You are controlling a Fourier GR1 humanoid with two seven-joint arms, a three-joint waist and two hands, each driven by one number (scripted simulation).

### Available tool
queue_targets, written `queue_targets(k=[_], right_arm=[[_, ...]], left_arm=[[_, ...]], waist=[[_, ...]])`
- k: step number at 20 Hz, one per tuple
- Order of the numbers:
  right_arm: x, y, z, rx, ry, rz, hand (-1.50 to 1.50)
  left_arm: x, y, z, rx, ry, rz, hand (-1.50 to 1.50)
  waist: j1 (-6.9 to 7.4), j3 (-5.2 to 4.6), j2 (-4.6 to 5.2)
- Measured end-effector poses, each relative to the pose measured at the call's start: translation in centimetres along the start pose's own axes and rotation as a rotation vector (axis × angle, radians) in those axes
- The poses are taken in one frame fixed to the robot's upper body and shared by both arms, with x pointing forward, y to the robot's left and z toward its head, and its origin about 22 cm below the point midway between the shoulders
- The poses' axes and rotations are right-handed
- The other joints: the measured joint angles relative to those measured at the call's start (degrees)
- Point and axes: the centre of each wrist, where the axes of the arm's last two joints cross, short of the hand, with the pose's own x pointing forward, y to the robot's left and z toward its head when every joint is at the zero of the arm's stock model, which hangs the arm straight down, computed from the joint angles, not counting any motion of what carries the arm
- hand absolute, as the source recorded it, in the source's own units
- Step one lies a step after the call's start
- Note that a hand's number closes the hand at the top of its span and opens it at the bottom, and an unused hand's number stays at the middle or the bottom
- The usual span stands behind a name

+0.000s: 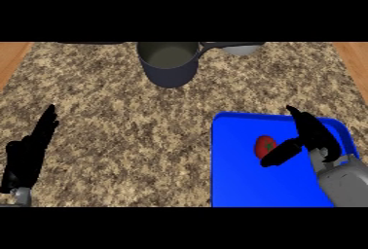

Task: Pick the tomato from the tray and place it in the pot

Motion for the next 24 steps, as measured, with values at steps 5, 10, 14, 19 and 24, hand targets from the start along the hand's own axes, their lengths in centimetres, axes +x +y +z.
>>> queue_targets(k=[5, 10, 14, 19, 24], right_arm=[[1.6, 1.0, -1.4, 0.032, 0.023, 0.035, -1.50], [1.4, 2.1, -3.2, 0.060, 0.070, 0.055, -1.50], [1.4, 2.7, -4.1, 0.060, 0.094, 0.067, -1.50], [1.7, 3.9, -4.7, 0.060, 0.101, 0.073, -1.50], [1.4, 4.4, -5.1, 0.072, 0.107, 0.067, -1.50]], left_arm=[[0.1, 0.2, 0.0, -0.003, 0.005, 0.004, 0.00], [-0.1, 0.3, 0.2, 0.001, 0.008, 0.009, 0.00], [-0.2, 0.4, 0.7, 0.008, 0.007, 0.006, 0.00], [-0.2, -0.4, 0.3, 0.009, 0.011, 0.004, 0.00], [-0.8, -0.1, 0.4, 0.010, 0.007, 0.001, 0.00]], waist=[[-0.25, 0.00, -0.02], [-0.61, 0.03, -0.06], [-0.69, 0.04, -0.10], [-0.88, -0.03, -0.22], [-0.88, -0.11, -0.36]])
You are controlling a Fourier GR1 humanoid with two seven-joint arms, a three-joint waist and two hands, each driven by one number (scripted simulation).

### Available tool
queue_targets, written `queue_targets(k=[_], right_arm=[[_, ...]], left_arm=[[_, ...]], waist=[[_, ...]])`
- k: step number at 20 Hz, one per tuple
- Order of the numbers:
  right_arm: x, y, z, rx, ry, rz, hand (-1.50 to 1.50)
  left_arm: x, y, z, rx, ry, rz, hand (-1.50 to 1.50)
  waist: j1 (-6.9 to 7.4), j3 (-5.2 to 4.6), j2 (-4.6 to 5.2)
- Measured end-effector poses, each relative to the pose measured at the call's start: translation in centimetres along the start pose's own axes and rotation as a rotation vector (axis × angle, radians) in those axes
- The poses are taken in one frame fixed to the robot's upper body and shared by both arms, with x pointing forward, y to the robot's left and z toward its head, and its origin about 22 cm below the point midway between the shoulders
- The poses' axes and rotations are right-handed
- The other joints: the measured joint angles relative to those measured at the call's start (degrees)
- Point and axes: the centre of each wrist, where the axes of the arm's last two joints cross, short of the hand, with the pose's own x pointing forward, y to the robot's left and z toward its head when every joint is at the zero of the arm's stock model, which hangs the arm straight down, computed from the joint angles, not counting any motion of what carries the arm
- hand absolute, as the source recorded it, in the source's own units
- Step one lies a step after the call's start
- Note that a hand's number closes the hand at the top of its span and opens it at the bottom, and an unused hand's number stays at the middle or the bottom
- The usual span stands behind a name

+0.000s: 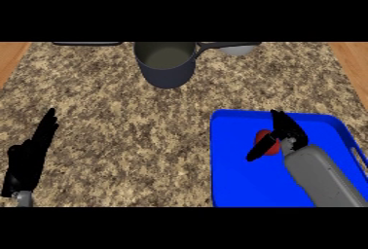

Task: Pick the tomato from the tray and place it in the pot

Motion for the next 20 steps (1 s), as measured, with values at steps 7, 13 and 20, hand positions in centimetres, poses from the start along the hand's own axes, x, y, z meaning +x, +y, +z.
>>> queue_targets(k=[7, 13, 20], right_arm=[[-0.4, 0.1, -0.8, -0.033, -0.017, 0.042, 1.50], [0.9, 1.2, 0.2, -0.047, -0.100, 0.121, 1.50], [9.7, 8.3, 10.2, 0.038, -0.718, 0.519, 1.50]], left_arm=[[0.5, 0.3, -0.2, -0.004, 0.001, 0.005, 0.00], [0.7, 0.6, 0.1, -0.009, -0.003, 0.002, 0.00], [2.2, -1.0, -0.9, -0.076, -0.048, -0.005, 0.00]], waist=[[-0.14, -0.47, -0.42], [0.19, -0.55, -0.38], [5.47, -0.04, 0.89]])
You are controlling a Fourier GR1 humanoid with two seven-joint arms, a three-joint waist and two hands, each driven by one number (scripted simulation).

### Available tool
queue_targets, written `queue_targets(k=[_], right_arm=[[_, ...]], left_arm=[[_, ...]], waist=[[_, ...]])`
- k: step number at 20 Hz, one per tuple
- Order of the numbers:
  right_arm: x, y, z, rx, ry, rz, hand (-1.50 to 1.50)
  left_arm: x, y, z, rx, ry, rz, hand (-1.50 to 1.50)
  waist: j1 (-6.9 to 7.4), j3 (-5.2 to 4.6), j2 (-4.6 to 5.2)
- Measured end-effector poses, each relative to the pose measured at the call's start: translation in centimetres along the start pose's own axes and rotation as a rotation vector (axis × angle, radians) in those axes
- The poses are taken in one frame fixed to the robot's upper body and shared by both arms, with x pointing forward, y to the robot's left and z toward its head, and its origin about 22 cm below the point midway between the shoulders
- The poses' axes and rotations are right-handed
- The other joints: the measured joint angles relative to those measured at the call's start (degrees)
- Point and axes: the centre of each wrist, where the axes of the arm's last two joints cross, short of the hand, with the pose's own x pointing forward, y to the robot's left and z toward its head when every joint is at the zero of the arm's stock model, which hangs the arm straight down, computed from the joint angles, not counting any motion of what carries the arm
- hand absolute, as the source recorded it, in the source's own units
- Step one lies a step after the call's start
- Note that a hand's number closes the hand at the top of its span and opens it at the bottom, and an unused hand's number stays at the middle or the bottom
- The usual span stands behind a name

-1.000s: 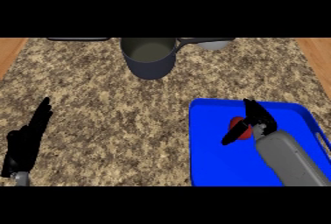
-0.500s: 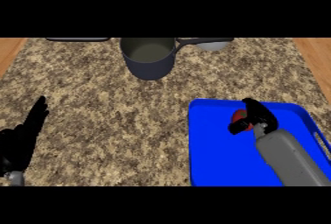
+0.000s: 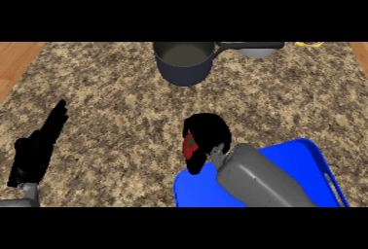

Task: Pick the tomato from the tray and place it in the pot

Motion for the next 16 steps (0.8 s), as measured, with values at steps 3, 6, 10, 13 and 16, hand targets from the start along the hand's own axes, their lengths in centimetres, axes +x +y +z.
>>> queue_targets(k=[3, 6, 10, 13, 16], right_arm=[[3.9, 0.6, 0.0, 0.013, -0.158, 0.124, 1.50], [6.3, 0.4, -0.2, -0.040, -0.244, 0.211, 1.50], [8.7, -0.9, 0.4, -0.206, -0.317, 0.275, 1.50], [10.1, -2.2, 1.4, -0.373, -0.352, 0.269, 1.50], [11.6, -4.4, 2.8, -0.544, -0.370, 0.248, 1.50]], left_arm=[[0.0, -0.4, -0.3, 0.004, -0.001, 0.001, 0.00], [-0.2, -0.1, 0.0, 0.016, 0.012, 0.003, 0.00], [-0.7, 0.5, 0.3, 0.030, 0.025, 0.009, 0.00], [-1.2, 0.6, 0.5, 0.049, 0.037, 0.006, 0.00], [-0.8, 0.9, 0.1, 0.060, 0.040, 0.004, 0.00]], waist=[[-0.56, 0.09, 0.12], [-1.64, 0.14, -0.07], [-2.90, 0.17, -0.34], [-3.96, 0.19, -0.58], [-4.76, 0.20, -0.75]])
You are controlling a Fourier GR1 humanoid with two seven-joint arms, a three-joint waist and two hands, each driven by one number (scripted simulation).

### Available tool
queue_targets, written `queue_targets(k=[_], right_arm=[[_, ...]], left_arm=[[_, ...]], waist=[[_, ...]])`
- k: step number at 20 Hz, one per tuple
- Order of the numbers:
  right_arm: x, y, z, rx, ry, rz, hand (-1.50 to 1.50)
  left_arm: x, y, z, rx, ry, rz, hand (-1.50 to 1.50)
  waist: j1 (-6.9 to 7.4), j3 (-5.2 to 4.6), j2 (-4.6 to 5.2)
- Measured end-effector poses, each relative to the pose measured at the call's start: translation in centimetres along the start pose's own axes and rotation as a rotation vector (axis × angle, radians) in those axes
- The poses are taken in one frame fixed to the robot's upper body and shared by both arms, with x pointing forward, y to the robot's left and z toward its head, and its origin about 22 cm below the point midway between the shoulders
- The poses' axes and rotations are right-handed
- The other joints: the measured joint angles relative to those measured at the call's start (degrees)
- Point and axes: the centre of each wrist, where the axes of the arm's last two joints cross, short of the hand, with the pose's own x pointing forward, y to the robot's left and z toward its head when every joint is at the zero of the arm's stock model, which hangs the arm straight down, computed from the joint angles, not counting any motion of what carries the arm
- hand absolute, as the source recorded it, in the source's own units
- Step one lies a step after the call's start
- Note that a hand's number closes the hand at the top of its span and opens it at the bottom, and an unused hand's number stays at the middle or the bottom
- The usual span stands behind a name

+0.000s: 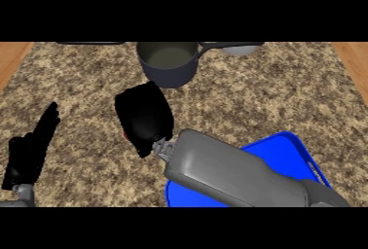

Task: Pick the tomato from the tray and place it in the pot

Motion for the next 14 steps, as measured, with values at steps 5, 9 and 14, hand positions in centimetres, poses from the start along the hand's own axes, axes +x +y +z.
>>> queue_targets(k=[5, 9, 14], right_arm=[[0.0, -2.9, -0.6, -0.171, 0.034, -0.109, 1.50], [-1.4, -4.4, -1.7, -0.241, 0.061, -0.198, 1.50], [-4.5, -5.2, -3.6, -0.306, 0.077, -0.264, 1.50]], left_arm=[[-0.5, 0.6, 0.4, 0.009, 0.007, -0.001, 0.00], [-0.4, 0.8, 0.1, 0.018, 0.002, 0.001, 0.00], [-0.2, 0.6, 0.4, 0.012, 0.001, -0.005, 0.00]], waist=[[-0.18, 0.01, 0.04], [-0.37, 0.00, 0.14], [-0.30, 0.00, 0.21]])
